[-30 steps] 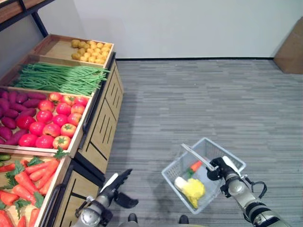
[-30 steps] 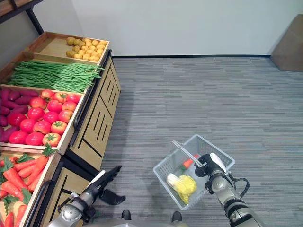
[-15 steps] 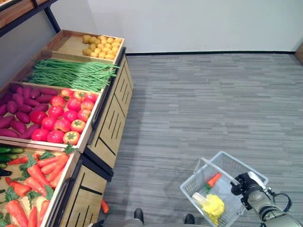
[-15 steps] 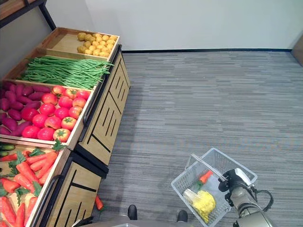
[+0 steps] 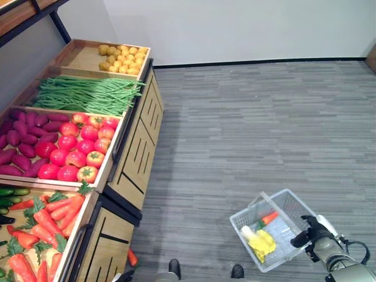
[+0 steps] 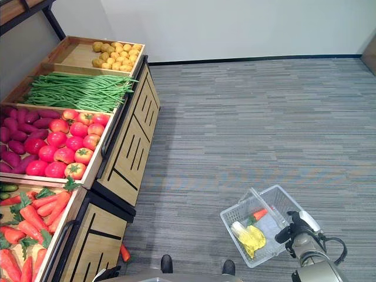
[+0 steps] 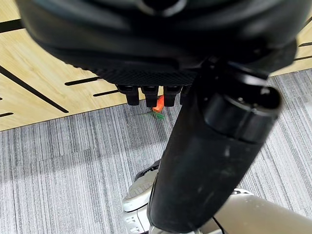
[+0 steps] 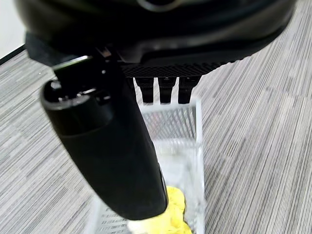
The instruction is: Get the vegetables into the basket
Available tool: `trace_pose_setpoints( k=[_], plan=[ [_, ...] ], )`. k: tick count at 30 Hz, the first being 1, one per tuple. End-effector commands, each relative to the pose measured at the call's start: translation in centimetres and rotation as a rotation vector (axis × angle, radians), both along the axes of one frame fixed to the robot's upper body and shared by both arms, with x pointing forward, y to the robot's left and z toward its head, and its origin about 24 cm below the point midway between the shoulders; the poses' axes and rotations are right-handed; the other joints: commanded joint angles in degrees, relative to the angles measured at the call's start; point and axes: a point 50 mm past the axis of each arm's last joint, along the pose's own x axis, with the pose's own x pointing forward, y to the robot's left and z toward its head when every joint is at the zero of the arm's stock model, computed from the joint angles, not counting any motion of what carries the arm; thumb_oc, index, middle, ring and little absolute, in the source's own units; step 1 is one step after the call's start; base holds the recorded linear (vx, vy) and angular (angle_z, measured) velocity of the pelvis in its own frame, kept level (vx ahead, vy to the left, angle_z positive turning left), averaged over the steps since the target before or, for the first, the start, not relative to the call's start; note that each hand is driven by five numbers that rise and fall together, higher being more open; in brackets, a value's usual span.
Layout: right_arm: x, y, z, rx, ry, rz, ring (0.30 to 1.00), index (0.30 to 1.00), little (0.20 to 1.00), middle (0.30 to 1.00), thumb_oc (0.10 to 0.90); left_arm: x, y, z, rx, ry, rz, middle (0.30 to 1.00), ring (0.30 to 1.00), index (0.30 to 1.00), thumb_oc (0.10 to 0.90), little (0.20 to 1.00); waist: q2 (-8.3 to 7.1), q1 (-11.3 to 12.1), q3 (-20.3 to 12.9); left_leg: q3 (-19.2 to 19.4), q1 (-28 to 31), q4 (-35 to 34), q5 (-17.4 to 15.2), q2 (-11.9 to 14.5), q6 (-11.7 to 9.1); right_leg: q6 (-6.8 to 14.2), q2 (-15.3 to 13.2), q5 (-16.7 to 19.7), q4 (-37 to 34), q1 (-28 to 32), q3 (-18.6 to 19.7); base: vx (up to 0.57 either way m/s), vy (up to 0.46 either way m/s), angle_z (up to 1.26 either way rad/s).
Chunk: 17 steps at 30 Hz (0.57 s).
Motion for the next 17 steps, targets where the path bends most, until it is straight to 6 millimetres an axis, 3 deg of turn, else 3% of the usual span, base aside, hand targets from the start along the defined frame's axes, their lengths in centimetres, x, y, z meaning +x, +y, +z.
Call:
trace_pose_setpoints(
  k=[1, 5, 8, 11, 14, 17],
  plan=[
    [1.7, -1.2, 2.0, -0.067, -0.08, -0.004, 1.0, 1.0, 1.0, 1.0, 0.9, -0.3, 1.6, 0.2, 0.062, 0.028, 0.05, 1.0, 1.0, 1.0, 0.9, 1.0, -4.54, 0.1, -1.76, -2.15, -1.01, -0.06, -0.05, 1.16, -2.08, 3.16, -3.26, 0.65, 0.33, 0.42, -1.87, 0.0, 0.0, 0.0],
    [-1.2, -0.6, -0.1, -0.024, 0.02, 0.004, 1.0, 1.0, 1.0, 1.0, 0.9, -0.6, 1.8, 0.2, 0.062, 0.039, 0.065, 1.0, 1.0, 1.0, 0.9, 1.0, -5.0, -0.3, -2.05, -2.17, -0.78, -0.06, -0.29, 1.05, -2.0, 3.22, -3.4, 0.65, 0.33, 0.59, -1.8, 0.0, 0.0, 0.0],
    [-9.0, 3.1, -5.1, 0.194, 0.15, -0.186, 1.0, 1.0, 1.0, 1.0, 0.9, -1.6, 1.9, 0.0, 0.061, 0.077, 0.123, 1.0, 1.0, 1.0, 0.9, 1.0, -5.73, -1.51, -2.94, -1.97, -0.36, -0.06, -0.83, 0.83, -1.8, 3.51, -3.71, 0.96, 0.33, 0.68, -1.72, -0.01, 0.016, -0.04],
    [-13.1, 5.6, -7.0, 0.294, 0.246, -0.242, 1.0, 1.0, 1.0, 1.0, 0.9, -2.4, 2.0, 0.0, 0.062, 0.103, 0.155, 1.0, 1.0, 1.0, 0.9, 1.0, -6.23, -2.23, -3.49, -1.84, -0.09, -0.06, -1.04, 0.76, -1.72, 3.57, -3.76, 1.09, 0.33, 0.77, -1.58, 0.0, 0.012, -0.1],
    [-15.8, 7.9, -8.1, 0.38, 0.316, -0.279, 1.0, 1.0, 1.0, 1.0, 0.9, -2.9, 1.8, -0.1, 0.048, 0.112, 0.188, 1.0, 1.0, 1.0, 0.9, 1.0, -6.42, -2.85, -3.97, -1.49, 0.46, -0.06, -1.33, 0.68, -1.65, 3.63, -3.87, 1.19, 0.33, 1.03, -1.2, 0.01, 0.025, -0.12],
    [-17.6, 11.0, -9.1, 0.513, 0.3, -0.425, 1.0, 1.0, 1.0, 1.0, 0.9, -3.4, 1.0, -0.4, 0.017, 0.124, 0.269, 1.0, 1.0, 1.0, 0.9, 1.0, -6.35, -3.77, -4.69, -0.71, 1.27, -0.06, -1.7, 0.46, -1.47, 3.72, -4.06, 1.27, 0.33, 1.04, -0.41, 0.01, 0.047, -0.09]
  ],
)
